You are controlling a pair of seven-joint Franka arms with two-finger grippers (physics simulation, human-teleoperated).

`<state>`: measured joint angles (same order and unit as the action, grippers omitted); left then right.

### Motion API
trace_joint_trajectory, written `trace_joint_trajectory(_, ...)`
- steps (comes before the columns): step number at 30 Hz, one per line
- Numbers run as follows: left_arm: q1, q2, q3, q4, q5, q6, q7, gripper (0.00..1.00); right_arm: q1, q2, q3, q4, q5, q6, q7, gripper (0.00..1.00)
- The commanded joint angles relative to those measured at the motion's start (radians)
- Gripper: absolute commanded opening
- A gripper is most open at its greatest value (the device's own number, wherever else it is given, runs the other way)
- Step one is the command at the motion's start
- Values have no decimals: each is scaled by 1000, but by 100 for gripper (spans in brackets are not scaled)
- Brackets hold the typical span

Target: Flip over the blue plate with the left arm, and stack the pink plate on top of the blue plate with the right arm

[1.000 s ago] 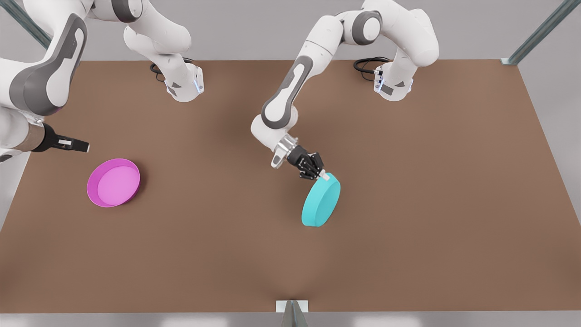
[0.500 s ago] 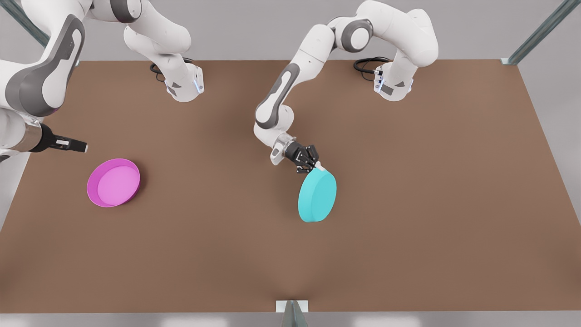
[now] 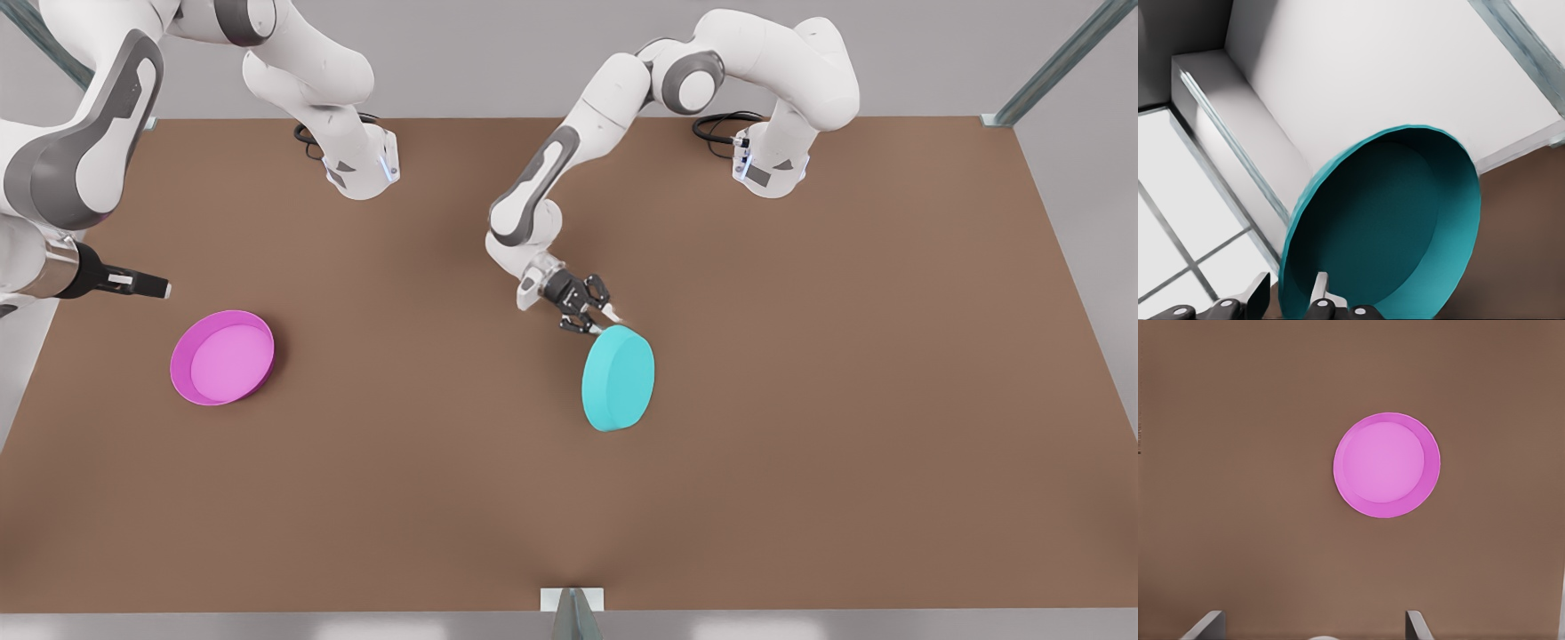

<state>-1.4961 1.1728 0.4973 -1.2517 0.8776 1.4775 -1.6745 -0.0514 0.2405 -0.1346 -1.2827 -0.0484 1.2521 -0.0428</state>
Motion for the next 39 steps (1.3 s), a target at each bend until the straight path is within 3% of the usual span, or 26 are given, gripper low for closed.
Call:
trace_joint_trajectory(1,26,-5,-34,104,-109,4,-137,48,-1,-1,0,0,1,0,-11,100)
trace_joint_trajectory(5,42,-102,-36,318,-666,18,-129,49,-4,2,0,-3,1,1,-11,100)
trace_joint_trajectory(7,72,-314,-23,308,-1028,-58,13,52,-28,59,-2,-4,-4,26,-11,100)
trace_joint_trajectory(8,195,-493,-23,308,-1158,-233,301,64,-50,95,-2,-13,-5,26,-12,100)
trace_joint_trajectory(9,361,-614,-23,311,-1224,-408,605,100,-53,121,-2,-38,-16,61,-14,100)
trace_joint_trajectory(10,506,-682,-14,311,-1220,-528,862,100,-61,132,-2,-104,-18,136,-12,100)
trace_joint_trajectory(11,582,-690,36,314,-1186,-562,1069,100,-68,131,-2,-174,-19,238,-12,100)
trace_joint_trajectory(13,602,-687,372,299,-1140,-527,1688,100,-131,138,-4,-338,-19,479,-14,100)
trace_joint_trajectory(14,615,-690,403,272,-1140,-500,1711,100,-179,148,-2,-407,-10,573,-31,100)
trace_joint_trajectory(15,673,-696,374,258,-1134,-487,1660,100,-226,164,0,-458,-1,660,-63,100)
trace_joint_trajectory(17,1255,-823,-403,252,-936,-366,1503,100,-300,203,1,-457,36,721,-126,100)
trace_joint_trajectory(18,1382,-927,-600,37,-832,-186,1506,100,-332,229,0,-452,74,740,-153,100)
trace_joint_trajectory(21,1419,-1015,-625,-138,-835,-114,1549,100,-412,316,3,-414,125,816,-255,100)
trace_joint_trajectory(25,1410,-953,-631,-66,-836,-189,1510,100,-432,381,4,-411,205,958,-401,100)
trace_joint_trajectory(38,1410,-957,-629,-66,-833,-246,1512,100,-435,404,13,-546,251,960,-416,100)
trace_joint_trajectory(39,1410,-957,-629,-66,-833,-246,1512,100,-435,404,13,-546,251,960,-416,89)
